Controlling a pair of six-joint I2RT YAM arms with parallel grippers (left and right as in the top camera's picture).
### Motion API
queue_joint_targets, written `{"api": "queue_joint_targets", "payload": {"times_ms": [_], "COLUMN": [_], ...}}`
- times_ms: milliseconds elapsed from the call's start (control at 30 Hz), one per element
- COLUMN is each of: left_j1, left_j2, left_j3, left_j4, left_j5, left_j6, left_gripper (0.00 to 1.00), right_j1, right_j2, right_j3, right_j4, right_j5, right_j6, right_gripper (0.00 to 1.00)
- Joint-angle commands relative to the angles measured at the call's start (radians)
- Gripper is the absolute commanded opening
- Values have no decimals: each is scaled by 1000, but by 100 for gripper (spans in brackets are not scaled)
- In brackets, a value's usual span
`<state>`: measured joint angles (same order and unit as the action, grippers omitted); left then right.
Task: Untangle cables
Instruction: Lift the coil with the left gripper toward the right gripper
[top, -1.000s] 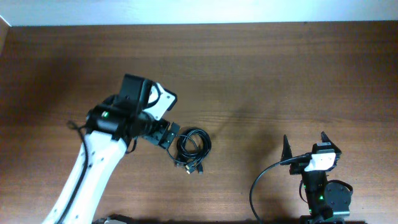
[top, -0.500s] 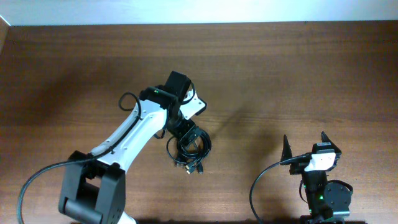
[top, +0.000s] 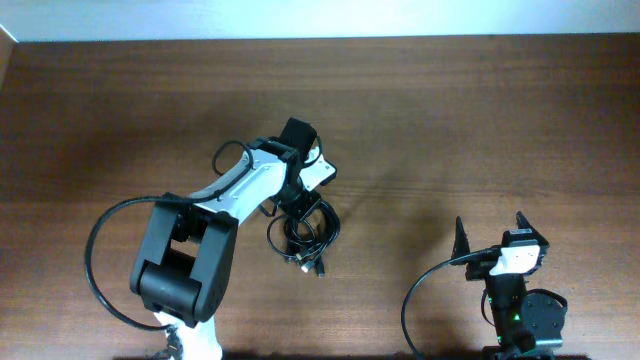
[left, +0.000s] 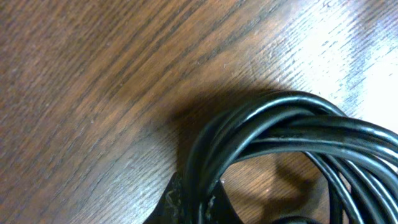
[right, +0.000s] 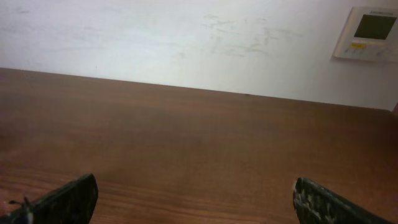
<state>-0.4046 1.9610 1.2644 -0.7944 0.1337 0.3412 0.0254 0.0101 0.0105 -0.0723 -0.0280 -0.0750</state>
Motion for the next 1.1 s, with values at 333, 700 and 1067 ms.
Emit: {"api": "queue_joint_targets", "payload": {"times_ms": [333,700,1067], "left_j1": [1,2,2], "left_j2": [-363,-452,-452], "left_j3": [101,101,101], "left_j4": [153,209,225], "left_j5": [-222,383,899], "left_j6": [-32,267,372], "left_gripper": [0,0,0], "right_j1": [-8,-8,-8], "right_j2": [-6,61,548], "right_j3": [-5,319,901], "right_j4": [-4,-333,-623], "right_j5": [-13,-110,-768], "right_j6": [4,174,259], "right_gripper": [99,99,99]}}
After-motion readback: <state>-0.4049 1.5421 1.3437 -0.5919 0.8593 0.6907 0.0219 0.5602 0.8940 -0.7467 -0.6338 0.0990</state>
